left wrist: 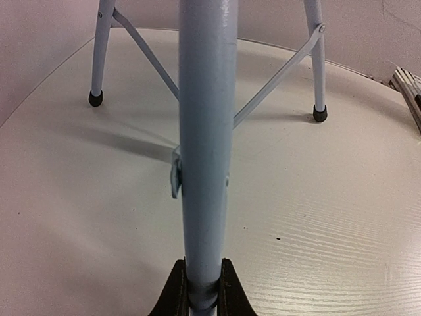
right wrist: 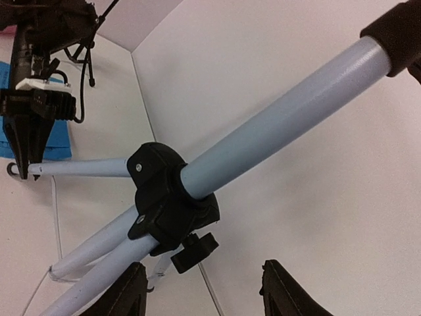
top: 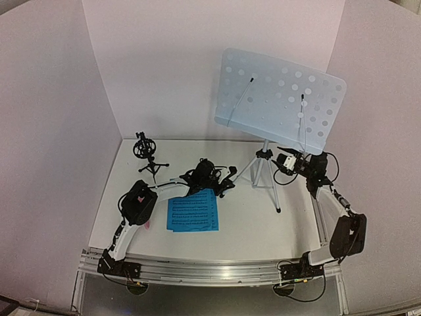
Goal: Set up the instrument practice props
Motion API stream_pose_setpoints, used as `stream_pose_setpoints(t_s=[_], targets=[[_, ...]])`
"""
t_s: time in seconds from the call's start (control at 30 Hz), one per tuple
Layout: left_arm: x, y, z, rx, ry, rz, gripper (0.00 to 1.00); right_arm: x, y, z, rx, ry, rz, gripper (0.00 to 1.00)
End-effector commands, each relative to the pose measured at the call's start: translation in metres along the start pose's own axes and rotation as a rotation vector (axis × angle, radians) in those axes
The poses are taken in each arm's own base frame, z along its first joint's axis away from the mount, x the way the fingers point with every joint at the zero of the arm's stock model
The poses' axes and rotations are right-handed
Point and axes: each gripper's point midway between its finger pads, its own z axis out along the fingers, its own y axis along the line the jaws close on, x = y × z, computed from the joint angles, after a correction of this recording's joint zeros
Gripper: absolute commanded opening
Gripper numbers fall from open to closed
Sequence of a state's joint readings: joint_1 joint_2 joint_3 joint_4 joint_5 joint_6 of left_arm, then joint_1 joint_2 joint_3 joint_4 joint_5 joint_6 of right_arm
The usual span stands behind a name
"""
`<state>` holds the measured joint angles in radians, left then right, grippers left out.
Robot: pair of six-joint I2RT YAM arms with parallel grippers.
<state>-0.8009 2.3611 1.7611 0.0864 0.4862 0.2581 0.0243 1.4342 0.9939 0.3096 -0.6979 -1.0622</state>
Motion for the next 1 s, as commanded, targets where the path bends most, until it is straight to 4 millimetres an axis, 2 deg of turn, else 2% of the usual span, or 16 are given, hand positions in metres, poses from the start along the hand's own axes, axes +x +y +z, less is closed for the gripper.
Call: stream_pose_setpoints(t_s=[0.0,0.17,0.27,0.37,0.5,0.63,0.9,0.97], targets=[[0.003,0.021,-0.001,-0.085,0.026,-0.015,0.00,0.006,-0.010,0.002,-0.007,0.070,-0.162,0.58],[0.003,0.022,0.000,-0.085,0.027,-0.015,0.00,0.002,-0.011,0.007,-0.024,0.053,-0.193,0.58],[0.006,0.021,0.000,-0.083,0.034,-0.016,0.00,-0.002,-0.003,0.012,-0.058,0.038,-0.206,0.58],[0.005,0.022,-0.001,-0.084,0.032,-0.012,0.00,0.004,0.003,0.019,-0.079,0.049,-0.222,0.55],[0.005,0.024,-0.001,-0.086,0.032,-0.007,0.00,0.010,-0.001,0.027,-0.082,0.052,-0.220,0.52],[0.004,0.025,-0.001,-0.085,0.032,-0.004,0.00,0.007,-0.003,0.034,-0.091,0.027,-0.216,0.49],[0.003,0.029,-0.002,-0.089,0.028,-0.002,0.00,0.004,0.008,0.039,-0.137,0.007,-0.210,0.25],[0.003,0.030,-0.002,-0.094,0.028,-0.003,0.00,0.004,0.010,0.040,-0.146,0.006,-0.207,0.24]])
